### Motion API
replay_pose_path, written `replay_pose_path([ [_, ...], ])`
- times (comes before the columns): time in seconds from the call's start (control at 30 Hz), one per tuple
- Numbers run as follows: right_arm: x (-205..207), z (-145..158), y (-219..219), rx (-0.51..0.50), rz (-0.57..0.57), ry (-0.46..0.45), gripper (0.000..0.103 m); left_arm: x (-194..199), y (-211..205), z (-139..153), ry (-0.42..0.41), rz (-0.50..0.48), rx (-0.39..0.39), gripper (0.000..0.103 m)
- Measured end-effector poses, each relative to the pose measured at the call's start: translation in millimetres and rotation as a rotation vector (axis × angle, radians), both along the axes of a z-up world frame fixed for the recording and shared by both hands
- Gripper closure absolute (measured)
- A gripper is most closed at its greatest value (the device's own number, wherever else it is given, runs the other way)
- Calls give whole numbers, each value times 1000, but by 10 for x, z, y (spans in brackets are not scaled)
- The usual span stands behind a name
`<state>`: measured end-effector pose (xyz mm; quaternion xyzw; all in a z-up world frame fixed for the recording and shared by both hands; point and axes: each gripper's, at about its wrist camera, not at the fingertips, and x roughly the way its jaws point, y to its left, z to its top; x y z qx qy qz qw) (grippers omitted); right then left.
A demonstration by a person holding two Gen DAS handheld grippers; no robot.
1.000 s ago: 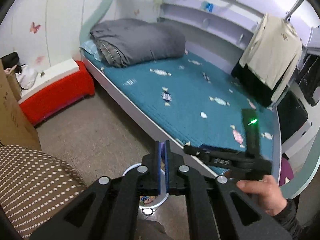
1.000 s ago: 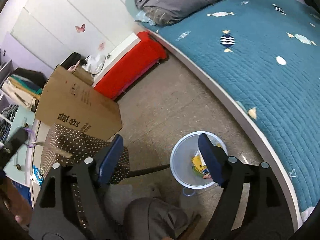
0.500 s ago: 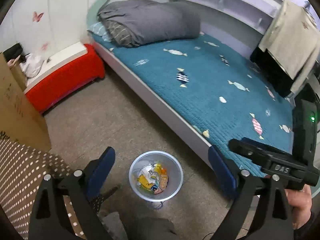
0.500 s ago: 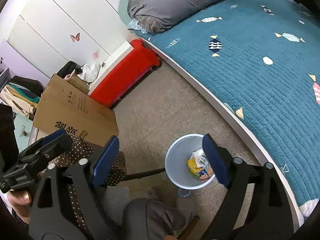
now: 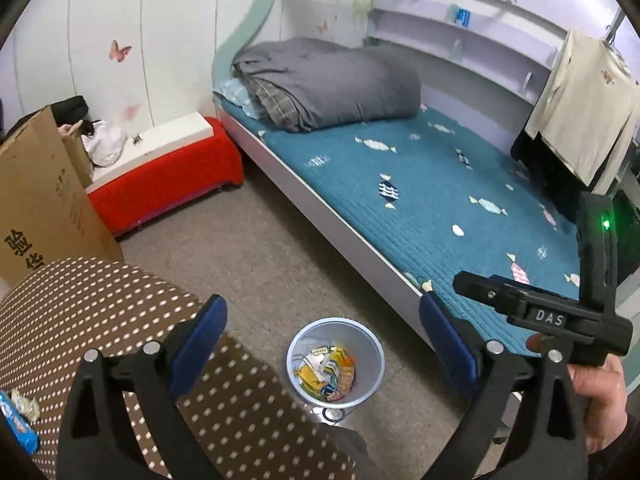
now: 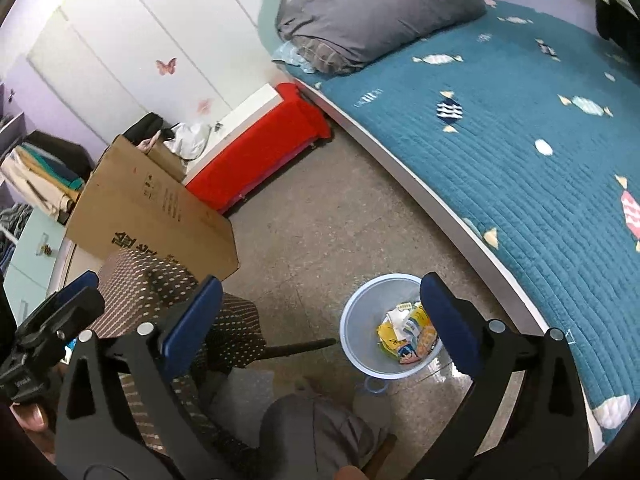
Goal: Collect trash
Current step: 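Return both tools to the table, then grasp the blue snack bag with the right tool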
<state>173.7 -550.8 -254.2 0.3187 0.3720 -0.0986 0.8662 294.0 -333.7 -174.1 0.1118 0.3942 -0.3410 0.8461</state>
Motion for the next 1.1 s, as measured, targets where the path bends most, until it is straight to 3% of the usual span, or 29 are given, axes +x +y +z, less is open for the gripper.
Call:
replay_pose_path([
  [0.3,141,383,515,-62,96,-39,6,-205,555,305,-48,59,-68,7],
  [0.5,251,639,964,-103,177,-68,6,-255,1047,427,-64,148,-99,6],
  [0.83,531,933,1871,-189,376,-101,6,-320,1938,476,-94,317,-122,6],
  [1.1,790,961,2679,-242,559,-107,6,-380,2778,373,-103,473,-111,6],
])
